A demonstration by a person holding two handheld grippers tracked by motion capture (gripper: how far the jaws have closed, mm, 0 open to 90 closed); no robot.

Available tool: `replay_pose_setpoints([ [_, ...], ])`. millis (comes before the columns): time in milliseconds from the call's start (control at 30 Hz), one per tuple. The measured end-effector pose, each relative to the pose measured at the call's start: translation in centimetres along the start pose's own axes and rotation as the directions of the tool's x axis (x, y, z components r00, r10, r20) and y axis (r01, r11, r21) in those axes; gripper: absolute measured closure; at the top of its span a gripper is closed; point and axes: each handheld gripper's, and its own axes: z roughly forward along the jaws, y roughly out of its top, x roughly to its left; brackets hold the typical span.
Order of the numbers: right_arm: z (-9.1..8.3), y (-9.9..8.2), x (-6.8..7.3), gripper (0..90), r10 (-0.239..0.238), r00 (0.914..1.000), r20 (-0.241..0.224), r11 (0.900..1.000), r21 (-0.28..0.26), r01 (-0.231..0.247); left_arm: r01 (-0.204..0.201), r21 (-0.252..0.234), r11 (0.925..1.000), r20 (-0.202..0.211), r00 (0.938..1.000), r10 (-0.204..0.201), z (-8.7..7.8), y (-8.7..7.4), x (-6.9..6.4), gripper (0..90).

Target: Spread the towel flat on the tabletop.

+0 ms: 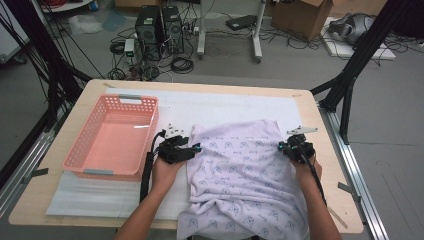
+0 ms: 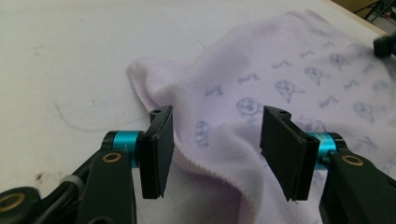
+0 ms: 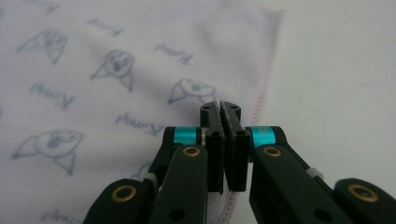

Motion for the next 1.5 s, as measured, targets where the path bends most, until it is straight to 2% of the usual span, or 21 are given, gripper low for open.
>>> replay_pose_setpoints([
  [33, 0.1, 0.2, -0.4, 89.0, 0.02, 0.9988, 0.044, 0.9997, -0.015, -0.02, 0.001, 0.005, 1.0, -0.002, 1.0, -0.001, -0.1, -0.2, 0.1, 44.8],
  [100, 0.3, 0.5, -1.6, 89.0, 0.073, 0.9869, 0.144, 0.9969, -0.038, -0.068, 0.003, 0.018, 0.9998, 0.001, 1.0, -0.003, -0.3, -0.5, 0.1, 44.6],
  [167, 0.3, 0.4, -2.4, 88.9, 0.134, 0.9769, 0.167, 0.9901, -0.066, -0.124, -0.001, 0.055, 0.9985, 0.019, 0.9998, 0.0, -0.2, -0.7, -0.1, 43.5],
  [267, 0.3, 0.2, -2.6, 86.7, 0.163, 0.9777, 0.132, 0.9854, -0.072, -0.155, -0.015, 0.079, 0.9967, 0.064, 0.9979, 0.01, 0.2, -0.7, -0.8, 43.2],
  [333, -0.2, 0.2, -2.2, 73.8, 0.157, 0.9812, 0.112, 0.985, -0.089, -0.148, -0.023, 0.1, 0.9948, 0.09, 0.9959, 0.014, 0.7, -0.9, -1.4, 43.2],
  [433, -1.4, 0.1, -2.0, 68.3, 0.154, 0.9854, 0.073, 0.9826, -0.117, -0.145, -0.028, 0.119, 0.9925, 0.148, 0.989, 0.011, 1.3, -1.0, -2.7, 42.3],
  [500, -2.4, 0.0, -2.1, 66.3, 0.159, 0.9863, 0.042, 0.9774, -0.147, -0.152, -0.056, 0.126, 0.9904, 0.157, 0.987, 0.036, 1.7, -1.1, -3.6, 41.6],
  [533, -2.7, -0.1, -2.2, 66.2, 0.164, 0.9861, 0.027, 0.9747, -0.159, -0.158, -0.092, 0.146, 0.9849, 0.152, 0.9859, 0.07, 2.0, -1.1, -4.2, 41.6],
  [633, -4.0, -0.6, -2.3, 65.3, 0.165, 0.9862, -0.008, 0.9696, -0.182, -0.164, -0.17, 0.166, 0.9713, 0.082, 0.9839, 0.159, 2.6, -1.2, -5.4, 44.7],
  [700, -4.5, -1.0, -2.3, 64.4, 0.162, 0.9864, -0.028, 0.9689, -0.185, -0.164, -0.183, 0.166, 0.9689, 0.033, 0.983, 0.18, 2.7, -1.0, -5.4, 57.8],
  [767, -4.8, -1.5, -2.2, 63.9, 0.159, 0.9857, -0.057, 0.9694, -0.18, -0.167, -0.171, 0.162, 0.9719, 0.035, 0.9853, 0.167, 2.8, -0.9, -4.9, 78.7],
  [800, -4.8, -1.6, -2.1, 63.7, 0.156, 0.9854, -0.067, 0.9696, -0.18, -0.166, -0.159, 0.165, 0.9733, 0.035, 0.9873, 0.155, 2.9, -0.7, -4.6, 82.4],
  [867, -4.9, -2.0, -1.8, 63.4, 0.143, 0.9854, -0.093, 0.972, -0.174, -0.157, -0.178, 0.17, 0.9692, -0.006, 0.9833, 0.182, 3.2, -0.2, -4.3, 83.8],
  [967, -5.0, -2.3, -1.3, 61.9, 0.123, 0.9852, -0.119, 0.9765, -0.163, -0.141, -0.133, 0.137, 0.9815, -0.081, 0.9861, 0.145, 3.7, 0.7, -2.6, 84.3],
  [1033, -5.1, -2.8, -1.1, 60.7, 0.118, 0.9833, -0.139, 0.9775, -0.158, -0.139, -0.117, 0.12, 0.9859, -0.131, 0.9825, 0.133, 4.0, 1.2, -1.2, 84.3],
  [1100, -5.2, -3.2, -0.8, 60.6, 0.11, 0.9831, -0.147, 0.9796, -0.152, -0.132, -0.079, 0.067, 0.9946, -0.169, 0.9816, 0.09, 4.1, 1.3, -0.2, 84.3],
  [1133, -5.3, -3.5, -0.7, 60.4, 0.098, 0.9844, -0.147, 0.9819, -0.147, -0.119, -0.044, 0.062, 0.9971, -0.167, 0.9844, 0.054, 4.1, 1.2, 0.2, 84.2],
  [1200, -5.4, -3.9, -0.4, 59.6, 0.085, 0.984, -0.157, 0.9848, -0.137, -0.107, -0.032, 0.07, 0.9971, -0.148, 0.9881, 0.042, 3.9, 1.0, 0.3, 81.4],
  [1300, -5.5, -4.5, -0.2, 56.4, 0.079, 0.9814, -0.175, 0.9858, -0.133, -0.103, -0.008, 0.03, 0.9995, -0.071, 0.9975, 0.01, 3.0, 0.6, -0.2, 57.4],
  [1400, -5.4, -4.9, 0.2, 52.8, 0.061, 0.9782, -0.198, 0.9879, -0.128, -0.088, 0.006, 0.004, 1.0, 0.005, 1.0, -0.006, 1.7, 0.3, -0.7, 45.2],
  [1500, -5.3, -5.1, 0.6, 50.0, 0.044, 0.9759, -0.214, 0.9906, -0.117, -0.07, -0.009, -0.009, 0.9999, 0.04, 0.9991, 0.009, 0.6, -0.1, -1.1, 40.9],
])
